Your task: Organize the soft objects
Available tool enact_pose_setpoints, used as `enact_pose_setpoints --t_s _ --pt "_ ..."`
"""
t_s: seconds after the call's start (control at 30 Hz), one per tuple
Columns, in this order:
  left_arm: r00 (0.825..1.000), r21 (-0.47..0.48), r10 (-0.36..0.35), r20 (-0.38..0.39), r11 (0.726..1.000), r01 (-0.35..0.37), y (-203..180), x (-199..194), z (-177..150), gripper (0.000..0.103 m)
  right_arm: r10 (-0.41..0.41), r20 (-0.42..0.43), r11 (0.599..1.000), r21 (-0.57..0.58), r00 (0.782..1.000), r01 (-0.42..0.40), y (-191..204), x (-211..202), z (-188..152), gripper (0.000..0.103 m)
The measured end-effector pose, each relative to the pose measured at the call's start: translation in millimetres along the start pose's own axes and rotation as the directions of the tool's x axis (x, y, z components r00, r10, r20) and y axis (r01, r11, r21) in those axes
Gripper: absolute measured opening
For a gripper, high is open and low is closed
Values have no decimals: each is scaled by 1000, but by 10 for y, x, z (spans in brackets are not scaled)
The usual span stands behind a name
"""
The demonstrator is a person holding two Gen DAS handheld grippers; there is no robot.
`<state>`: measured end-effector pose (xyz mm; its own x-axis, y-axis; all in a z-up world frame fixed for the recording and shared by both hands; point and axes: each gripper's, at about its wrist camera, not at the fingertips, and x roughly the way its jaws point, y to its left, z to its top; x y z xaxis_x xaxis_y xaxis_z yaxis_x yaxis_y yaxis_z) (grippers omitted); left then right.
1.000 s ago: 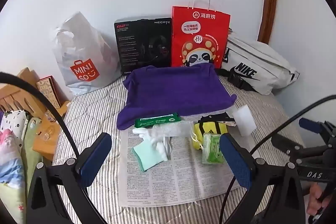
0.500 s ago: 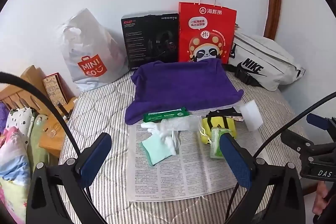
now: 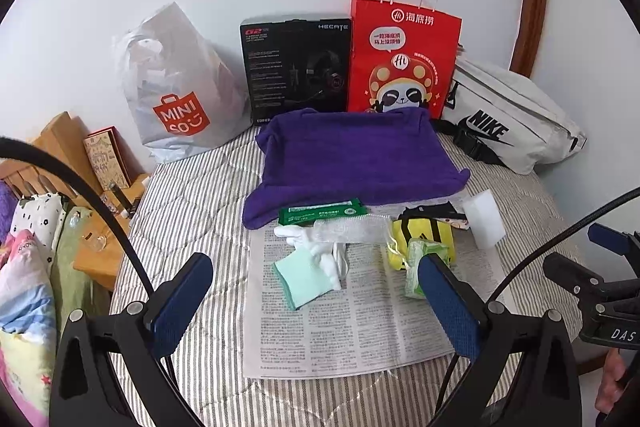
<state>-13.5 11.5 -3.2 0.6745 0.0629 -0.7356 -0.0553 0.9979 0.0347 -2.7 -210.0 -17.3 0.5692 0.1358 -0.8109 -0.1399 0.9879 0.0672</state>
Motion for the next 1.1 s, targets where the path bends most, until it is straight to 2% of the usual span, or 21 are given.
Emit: enact_pose_setpoints --t_s 0.5,1.1 --pt "1000 -5 -20 19 1000 20 -16 -87 21 103 7 21 1000 -5 1000 -7 19 -58 38 103" --pt "999 -1 -33 -5 999 33 -2 14 -10 103 -6 6 1000 7 1000 5 -39 0 9 103"
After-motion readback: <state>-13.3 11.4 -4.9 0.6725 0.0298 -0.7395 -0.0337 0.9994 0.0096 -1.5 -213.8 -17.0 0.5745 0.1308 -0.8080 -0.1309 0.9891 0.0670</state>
